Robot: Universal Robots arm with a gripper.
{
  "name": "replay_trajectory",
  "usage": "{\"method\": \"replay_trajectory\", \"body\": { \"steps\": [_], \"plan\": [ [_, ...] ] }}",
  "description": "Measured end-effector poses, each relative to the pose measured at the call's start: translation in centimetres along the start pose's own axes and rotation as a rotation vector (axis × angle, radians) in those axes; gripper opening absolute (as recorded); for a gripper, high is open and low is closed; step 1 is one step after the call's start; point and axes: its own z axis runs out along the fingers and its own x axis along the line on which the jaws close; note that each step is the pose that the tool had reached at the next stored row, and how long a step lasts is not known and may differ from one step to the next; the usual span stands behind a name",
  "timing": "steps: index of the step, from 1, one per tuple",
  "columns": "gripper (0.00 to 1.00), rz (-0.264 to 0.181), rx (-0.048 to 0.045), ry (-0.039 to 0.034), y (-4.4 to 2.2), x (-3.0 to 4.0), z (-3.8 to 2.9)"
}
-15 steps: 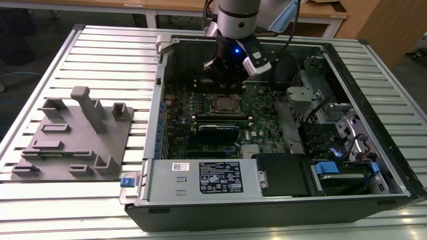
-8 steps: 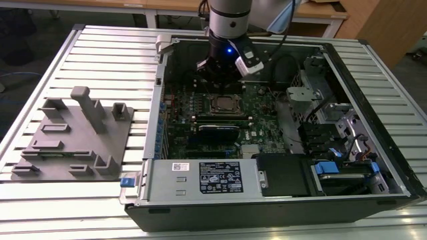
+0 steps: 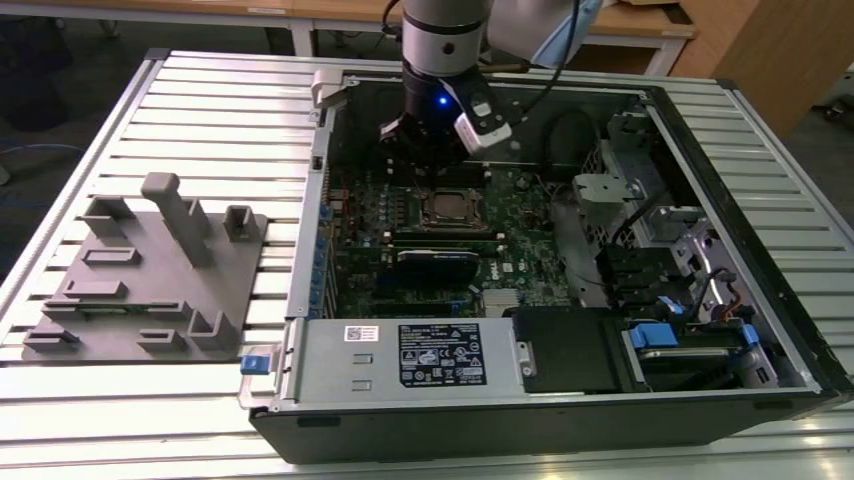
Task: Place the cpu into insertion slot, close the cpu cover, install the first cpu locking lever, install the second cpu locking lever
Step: 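Install the first cpu locking lever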
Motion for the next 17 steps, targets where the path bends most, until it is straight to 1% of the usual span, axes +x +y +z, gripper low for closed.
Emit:
{"method": "replay_trajectory", "body": {
  "steps": [3,11,12,13,14,15,17],
  "plan": [
    [0.10,0.001,0.0000,0.0000,0.03,0.61,0.00],
    [0.10,0.001,0.0000,0.0001,0.04,0.68,-0.01],
    [0.10,0.001,0.0000,0.0020,0.04,0.69,-0.01],
    [0.10,0.001,-0.0002,0.0050,0.04,0.69,-0.01],
    [0.10,0.001,-0.0006,0.0105,0.04,0.68,0.00],
    [0.10,0.001,-0.0011,0.0185,0.04,0.67,0.00],
    [0.10,0.001,-0.0022,0.0390,0.04,0.64,0.01]
  ]
}}
